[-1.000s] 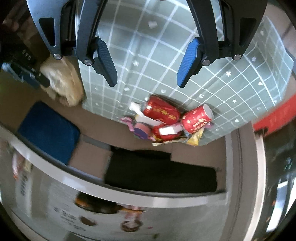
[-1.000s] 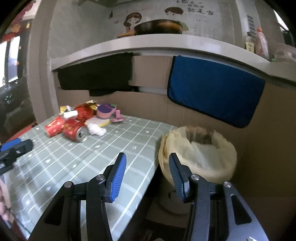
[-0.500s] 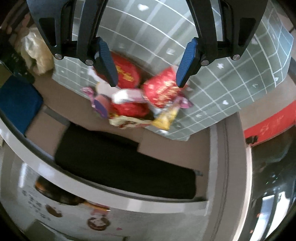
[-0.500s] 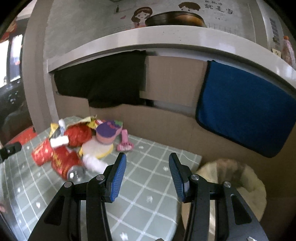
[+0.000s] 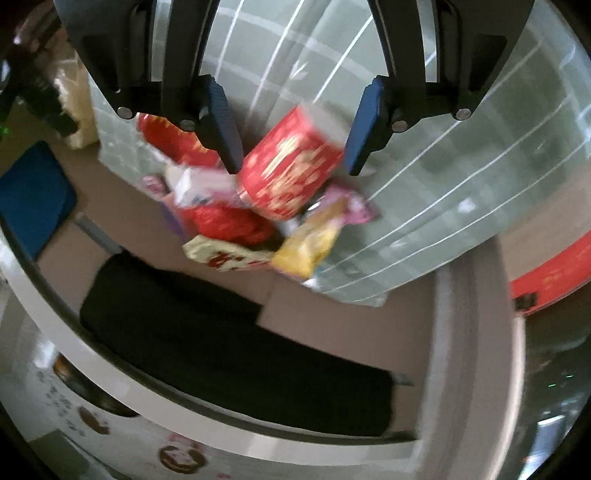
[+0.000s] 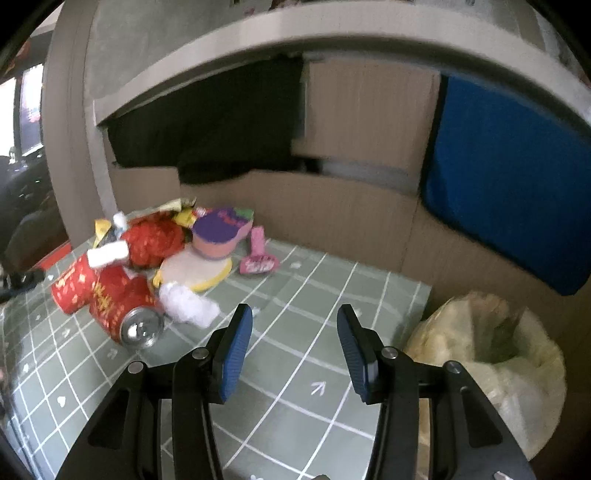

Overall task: Collect trash
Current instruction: 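Reach both tools toward the trash pile and grasp the red paper cup with the left tool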

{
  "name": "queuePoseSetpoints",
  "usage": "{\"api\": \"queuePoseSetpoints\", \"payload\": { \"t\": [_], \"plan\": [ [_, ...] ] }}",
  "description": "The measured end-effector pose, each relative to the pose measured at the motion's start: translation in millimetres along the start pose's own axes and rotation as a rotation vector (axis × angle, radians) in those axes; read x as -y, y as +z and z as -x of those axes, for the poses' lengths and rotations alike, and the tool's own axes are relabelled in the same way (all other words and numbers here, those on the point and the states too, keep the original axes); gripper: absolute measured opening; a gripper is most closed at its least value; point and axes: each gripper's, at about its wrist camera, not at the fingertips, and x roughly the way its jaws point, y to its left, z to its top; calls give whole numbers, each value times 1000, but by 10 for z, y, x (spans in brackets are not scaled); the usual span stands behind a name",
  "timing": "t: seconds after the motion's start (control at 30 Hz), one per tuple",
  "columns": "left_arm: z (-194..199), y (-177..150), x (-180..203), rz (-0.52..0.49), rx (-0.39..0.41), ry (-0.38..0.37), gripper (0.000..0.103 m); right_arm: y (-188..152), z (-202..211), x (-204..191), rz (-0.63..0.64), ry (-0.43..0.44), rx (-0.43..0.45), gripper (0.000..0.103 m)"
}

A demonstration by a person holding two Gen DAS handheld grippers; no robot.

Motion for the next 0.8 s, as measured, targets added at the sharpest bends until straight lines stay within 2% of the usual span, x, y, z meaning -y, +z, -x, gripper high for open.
{"api": "queuePoseSetpoints", "payload": {
  "t": [0.1, 0.2, 0.3, 0.47, 0.57, 0.8],
  "plan": [
    [-277, 157, 92, -52, -56, -8, 57, -57, -45, -14, 5, 14, -21, 46],
    [-484, 147, 100, -78, -125, 20, 54, -102, -16, 3, 12, 14, -20, 46],
    [-509, 84, 86, -81, -127, 15, 55, -134, 8, 33, 19, 14, -22, 46],
    [-584, 75, 27, -26, -174, 23, 60, -131, -33, -7, 51, 39, -47, 46],
    [-640, 61, -18, 16, -220, -11, 64, -86, -33, -84, 62, 84, -49, 46],
    [-639, 28, -40, 82, -250, -32, 65, -91, -40, -188, 75, 110, -57, 46]
  ]
}}
